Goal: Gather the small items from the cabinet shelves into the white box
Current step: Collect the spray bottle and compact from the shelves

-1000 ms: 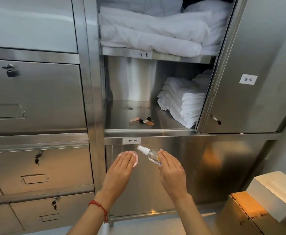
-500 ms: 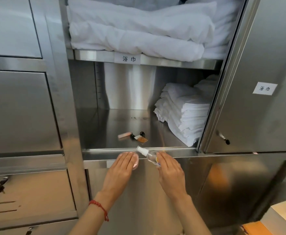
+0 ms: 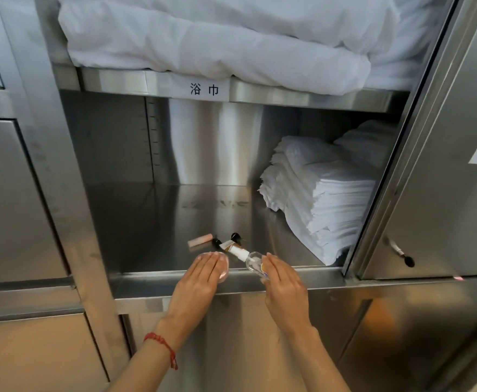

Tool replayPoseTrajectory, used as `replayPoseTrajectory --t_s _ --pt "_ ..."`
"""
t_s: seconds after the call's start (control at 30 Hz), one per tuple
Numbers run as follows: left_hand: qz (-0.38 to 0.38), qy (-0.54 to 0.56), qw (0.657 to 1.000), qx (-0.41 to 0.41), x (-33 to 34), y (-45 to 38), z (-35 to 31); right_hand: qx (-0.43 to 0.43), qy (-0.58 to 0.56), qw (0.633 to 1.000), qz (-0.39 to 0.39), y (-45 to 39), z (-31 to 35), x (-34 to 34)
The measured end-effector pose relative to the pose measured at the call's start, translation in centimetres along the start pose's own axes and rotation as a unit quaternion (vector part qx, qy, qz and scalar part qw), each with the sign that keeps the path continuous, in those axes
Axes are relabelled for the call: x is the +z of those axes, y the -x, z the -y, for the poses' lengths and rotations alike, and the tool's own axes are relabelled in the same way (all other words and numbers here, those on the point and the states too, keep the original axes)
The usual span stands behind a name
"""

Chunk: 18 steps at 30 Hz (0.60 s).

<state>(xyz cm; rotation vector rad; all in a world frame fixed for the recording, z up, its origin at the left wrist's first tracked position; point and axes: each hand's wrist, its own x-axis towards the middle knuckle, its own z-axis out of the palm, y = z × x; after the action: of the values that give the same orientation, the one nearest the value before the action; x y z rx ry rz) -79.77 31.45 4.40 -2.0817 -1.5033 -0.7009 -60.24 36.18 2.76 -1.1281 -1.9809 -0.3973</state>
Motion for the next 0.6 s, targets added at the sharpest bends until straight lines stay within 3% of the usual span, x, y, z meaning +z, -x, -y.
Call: replayPoseTrajectory --t_s 0.3,0.6 --pt "0.019 0.051 0.998 0.019 4.6 -4.6 4.4 0.027 0.031 0.999 0.023 -3.0 -1.7 4.1" --pt "-0.034 0.091 0.993 0.068 10.0 -8.7 7.6 0.069 0.082 0.994 0.025 -5.2 -2.6 6.7"
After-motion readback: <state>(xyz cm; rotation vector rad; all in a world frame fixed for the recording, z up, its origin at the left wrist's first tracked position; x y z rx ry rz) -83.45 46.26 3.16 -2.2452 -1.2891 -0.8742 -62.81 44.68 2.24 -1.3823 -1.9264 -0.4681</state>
